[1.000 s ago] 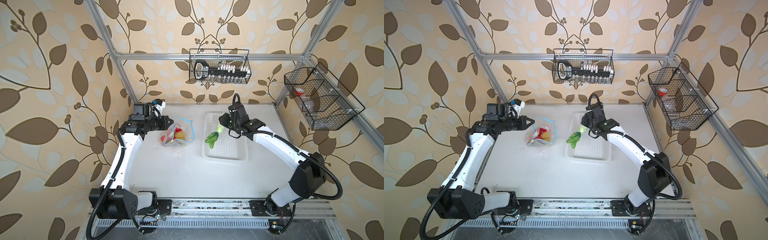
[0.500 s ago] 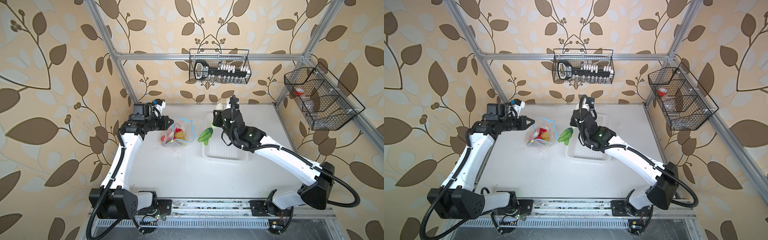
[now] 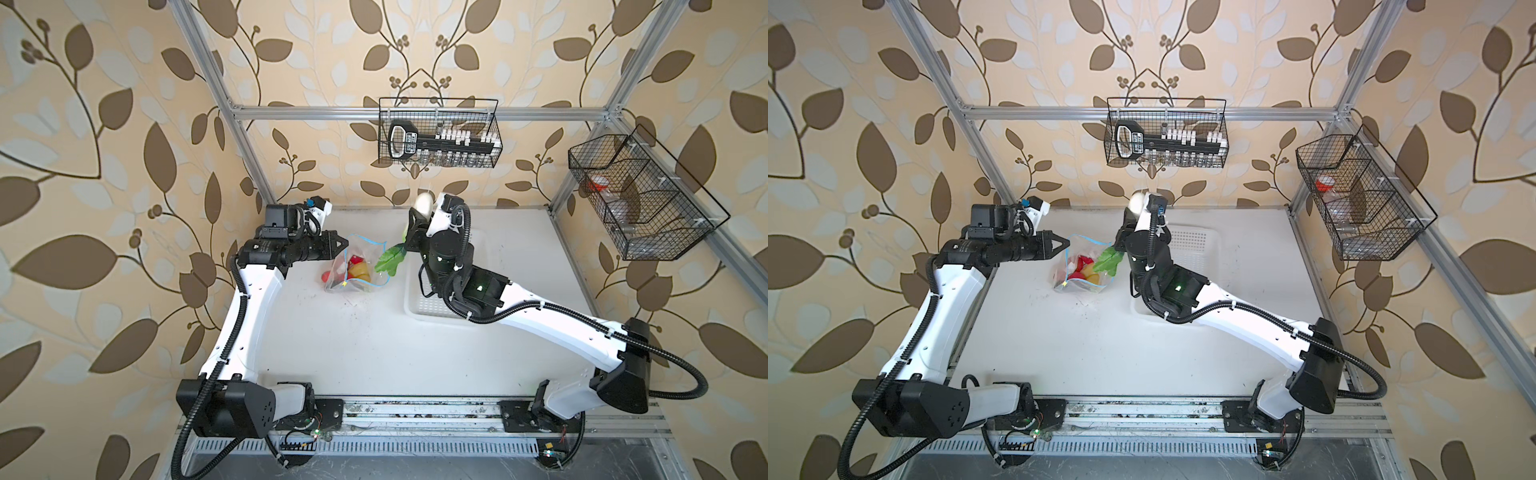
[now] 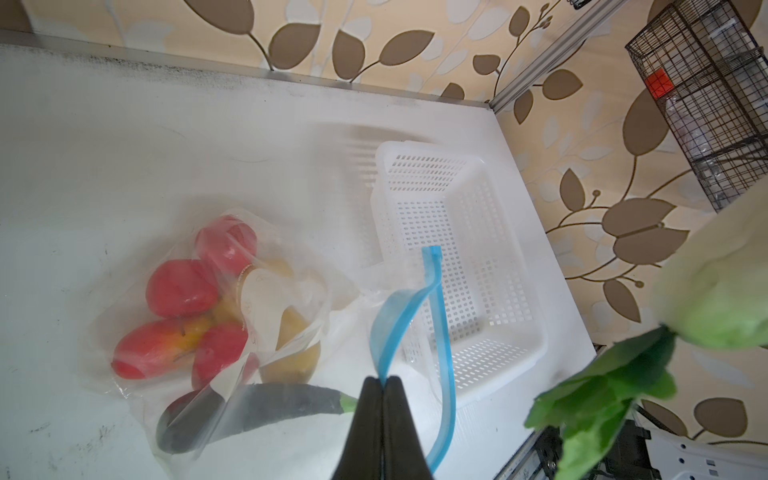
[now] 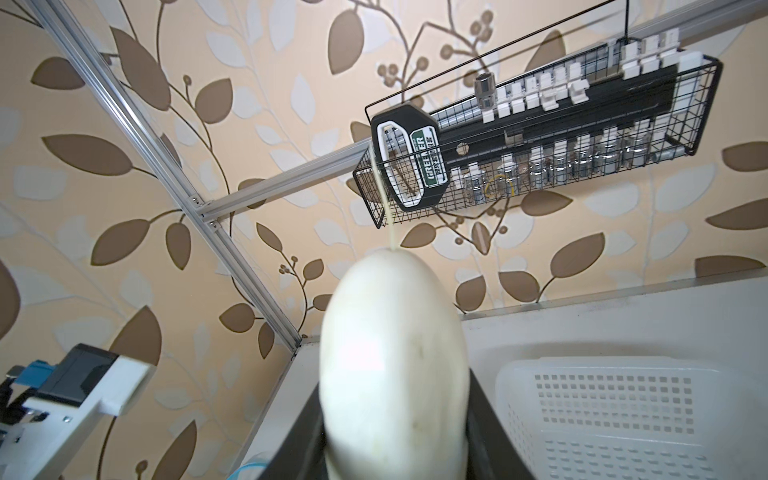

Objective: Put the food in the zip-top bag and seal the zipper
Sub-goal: 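Lift the pale vegetable out of the basket with the right gripper, then carry the pale vegetable with the right gripper down into the bag opening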

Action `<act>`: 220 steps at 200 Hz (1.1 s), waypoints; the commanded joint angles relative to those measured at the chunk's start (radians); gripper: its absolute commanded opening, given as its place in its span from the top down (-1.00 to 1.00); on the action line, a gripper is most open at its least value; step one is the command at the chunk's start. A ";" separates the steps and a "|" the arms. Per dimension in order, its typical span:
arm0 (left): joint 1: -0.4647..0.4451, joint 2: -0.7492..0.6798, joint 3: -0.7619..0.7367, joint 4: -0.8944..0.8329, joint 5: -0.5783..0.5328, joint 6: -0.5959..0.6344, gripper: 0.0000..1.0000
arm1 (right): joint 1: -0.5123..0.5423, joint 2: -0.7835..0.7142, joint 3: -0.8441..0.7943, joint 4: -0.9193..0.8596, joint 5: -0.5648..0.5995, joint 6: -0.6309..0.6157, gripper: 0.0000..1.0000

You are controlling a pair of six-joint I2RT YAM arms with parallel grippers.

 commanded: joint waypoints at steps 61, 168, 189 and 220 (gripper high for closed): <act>-0.015 0.054 0.122 -0.056 0.029 -0.019 1.00 | 0.047 0.223 0.201 0.226 0.053 -0.233 0.64; -0.015 0.120 0.205 -0.097 0.026 -0.036 1.00 | 0.056 0.425 0.297 0.267 0.013 -0.277 0.66; -0.015 0.137 0.215 -0.097 0.023 -0.042 1.00 | 0.056 0.417 0.262 0.269 -0.011 -0.247 0.67; -0.015 0.146 0.231 -0.086 0.020 -0.058 1.00 | 0.052 0.406 0.194 0.271 -0.092 -0.201 0.61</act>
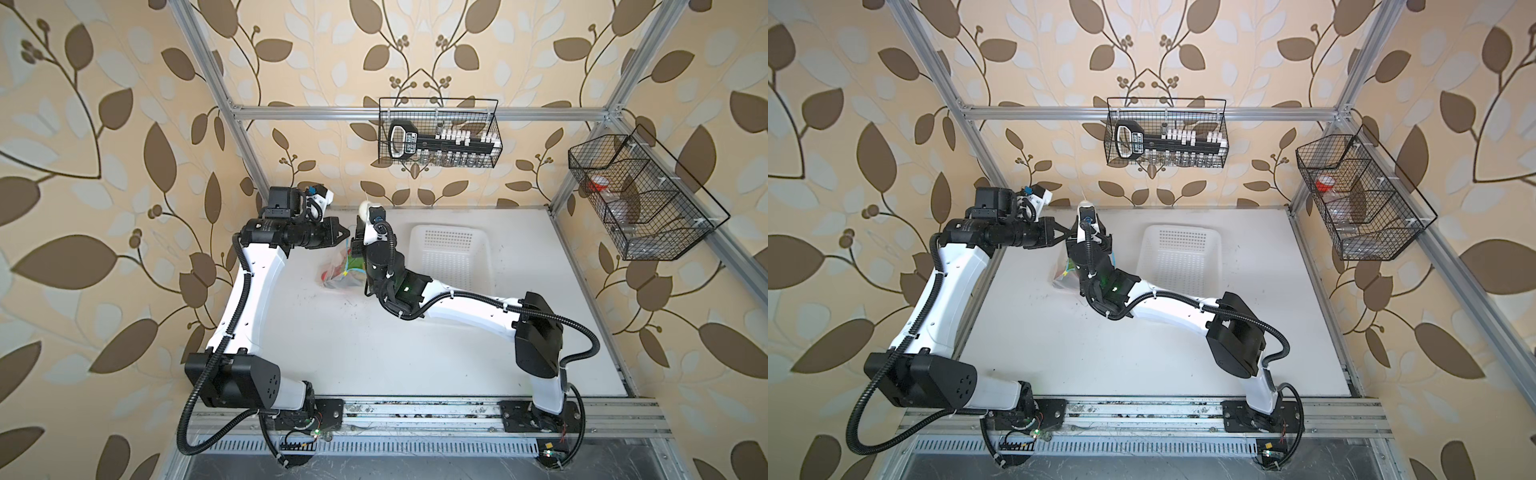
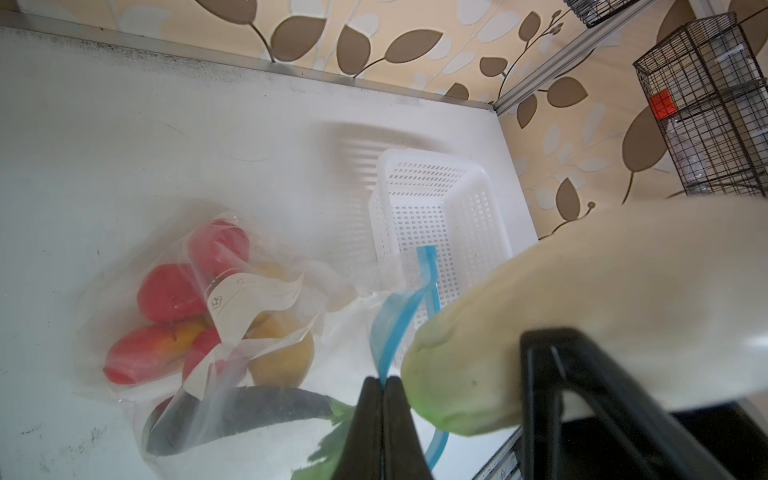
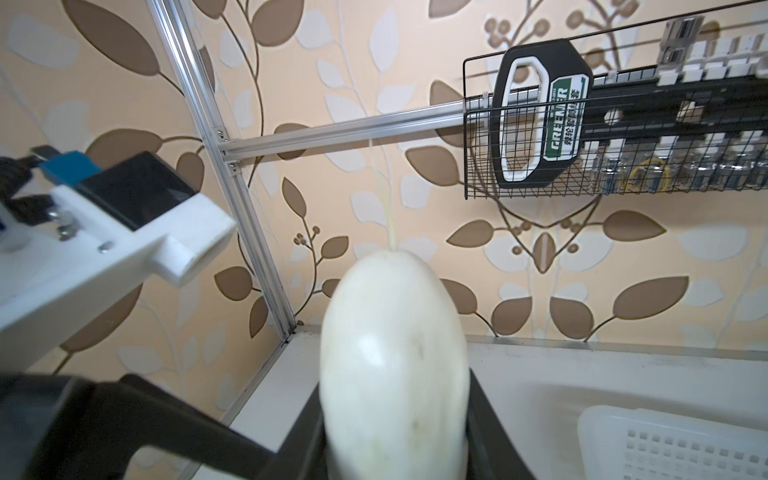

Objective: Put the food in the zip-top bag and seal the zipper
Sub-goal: 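Carry the pale vegetable with the right gripper down into the bag opening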

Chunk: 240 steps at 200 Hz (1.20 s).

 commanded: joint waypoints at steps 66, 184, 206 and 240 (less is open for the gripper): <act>-0.014 -0.006 0.043 0.073 -0.014 -0.022 1.00 | -0.028 -0.029 -0.154 0.015 -0.250 0.205 0.67; -0.028 0.014 0.094 0.065 -0.010 -0.035 1.00 | -0.107 0.015 -0.112 -0.157 -0.450 0.318 0.57; -0.036 0.014 0.093 0.059 -0.010 -0.037 1.00 | -0.117 0.048 -0.043 -0.235 -0.471 0.325 0.44; -0.053 0.013 0.090 0.052 -0.007 -0.044 1.00 | -0.116 0.109 0.076 -0.348 -0.508 0.323 0.28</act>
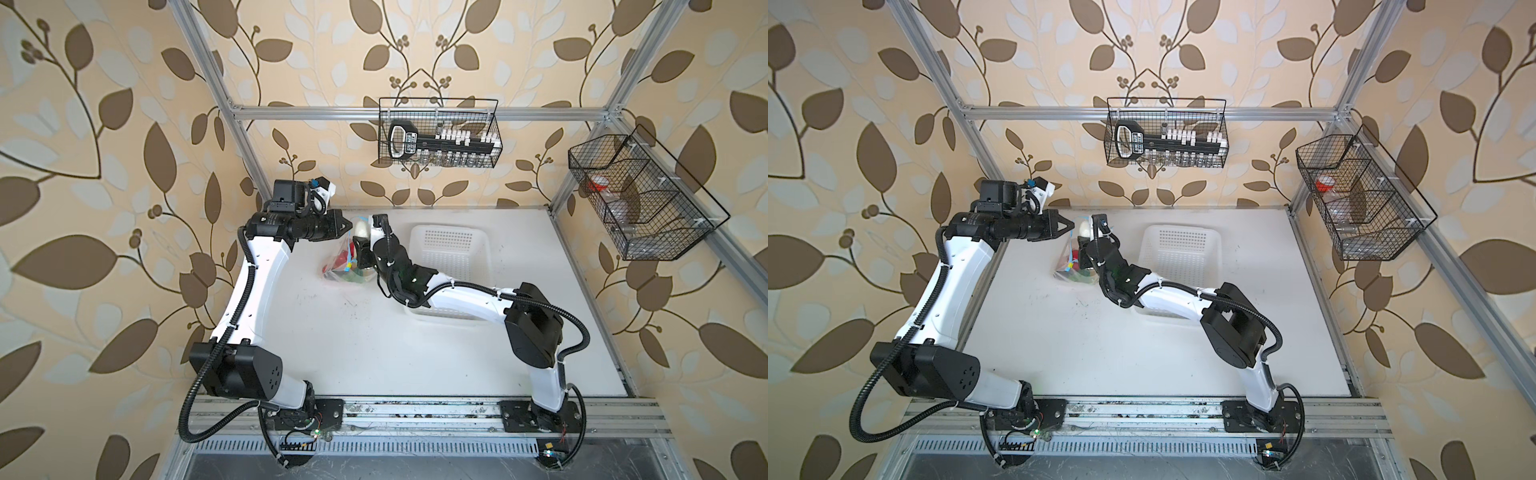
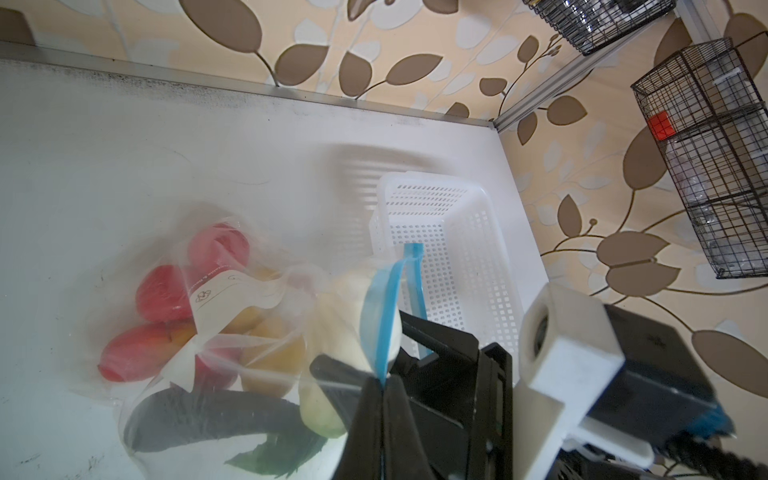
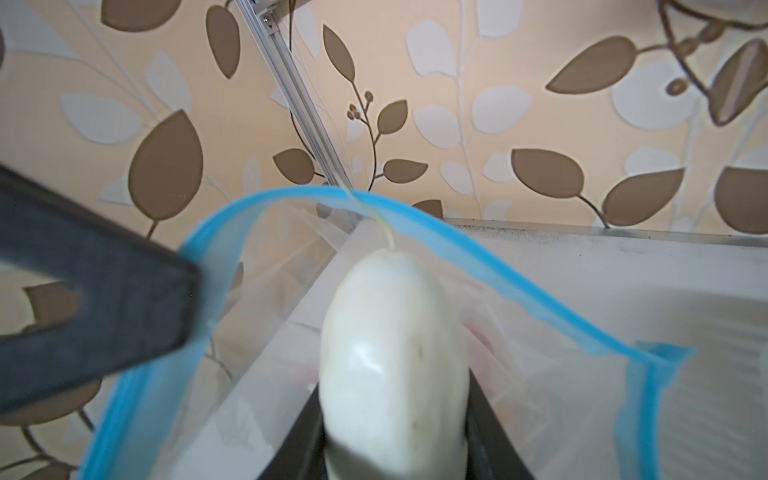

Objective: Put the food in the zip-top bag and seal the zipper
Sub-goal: 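Carry the pale vegetable with the right gripper down into the bag opening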

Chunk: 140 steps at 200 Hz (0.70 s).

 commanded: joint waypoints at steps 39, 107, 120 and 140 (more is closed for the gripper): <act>-0.043 -0.055 0.047 -0.004 0.022 -0.003 1.00 | -0.017 0.134 0.225 -0.264 -0.088 0.054 0.24; -0.049 -0.059 0.019 -0.008 -0.016 0.019 1.00 | -0.040 0.064 0.196 -0.269 -0.169 0.062 -0.86; -0.048 -0.059 0.009 -0.006 -0.025 0.026 1.00 | -0.032 0.025 0.180 -0.258 -0.184 0.040 -1.00; -0.048 -0.059 -0.007 -0.002 -0.035 0.034 1.00 | -0.028 -0.035 0.154 -0.262 -0.194 0.023 -1.00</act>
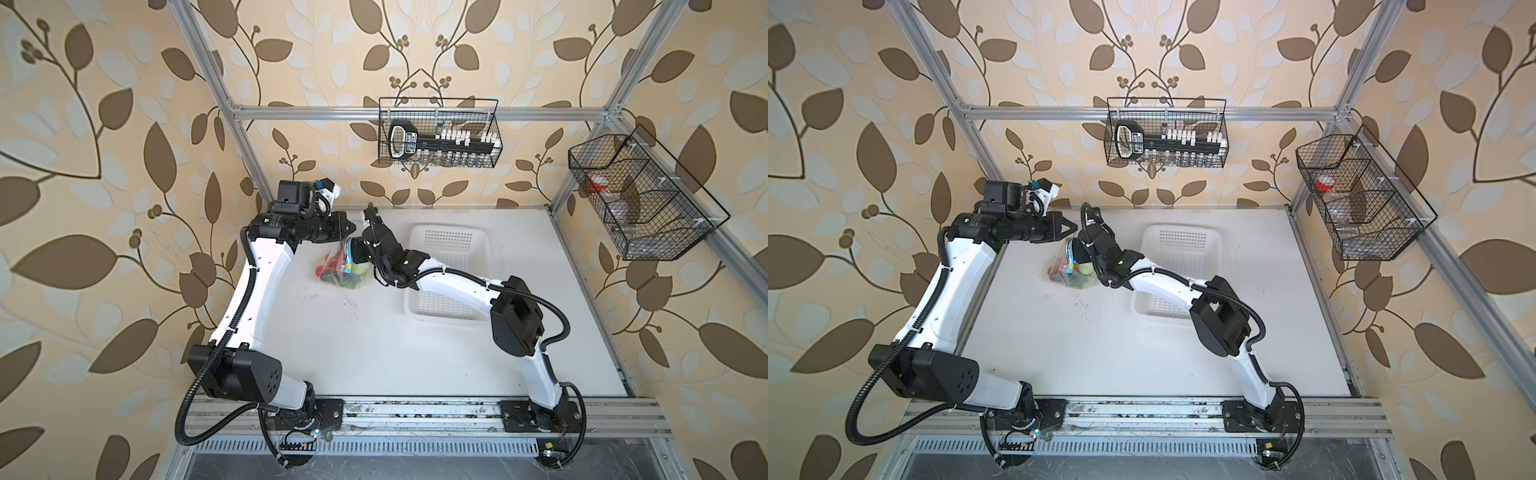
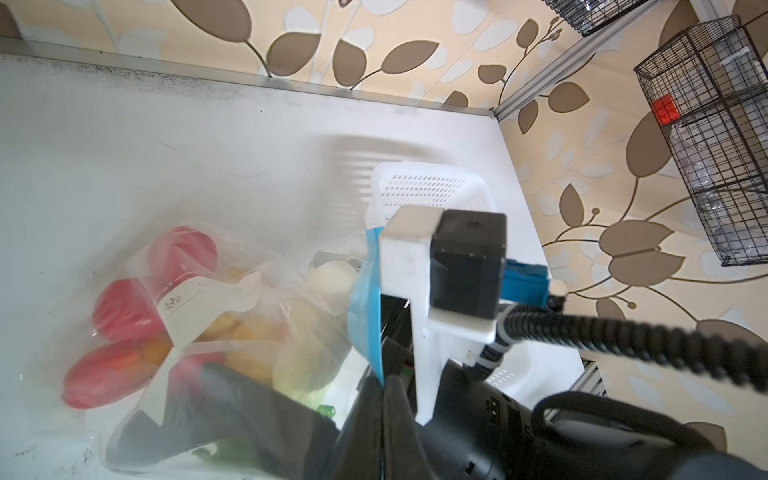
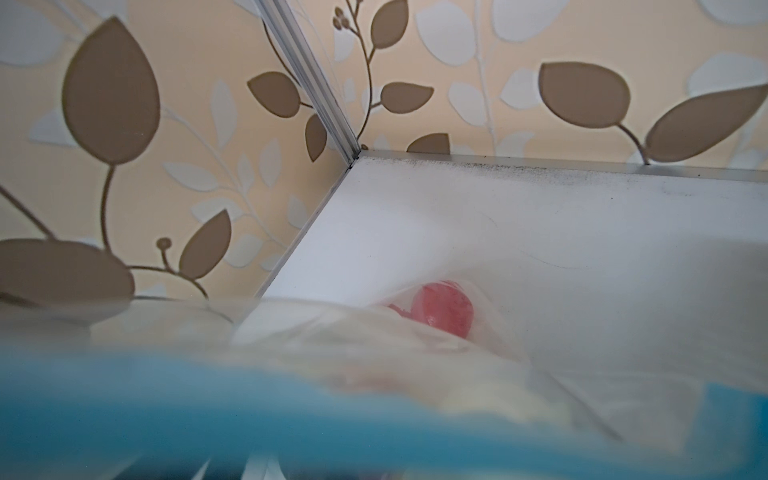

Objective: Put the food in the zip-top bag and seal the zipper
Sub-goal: 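Carry the pale vegetable with the right gripper down into the bag opening, then release the pale vegetable into the bag and raise the open right gripper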

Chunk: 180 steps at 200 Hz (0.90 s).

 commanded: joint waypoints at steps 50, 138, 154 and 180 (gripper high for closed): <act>-0.009 -0.044 -0.047 0.040 -0.033 0.041 1.00 | 0.014 -0.301 -0.235 0.131 -0.055 -0.034 -1.00; -0.009 -0.050 -0.039 0.038 -0.059 0.033 1.00 | -0.007 -0.251 -0.072 -0.117 0.029 0.006 -1.00; -0.010 -0.048 -0.031 0.039 -0.053 0.025 1.00 | 0.004 -0.170 0.064 -0.263 0.044 -0.031 -1.00; -0.010 -0.049 -0.006 0.036 -0.045 0.015 1.00 | 0.016 -0.101 0.128 -0.357 0.089 -0.058 -1.00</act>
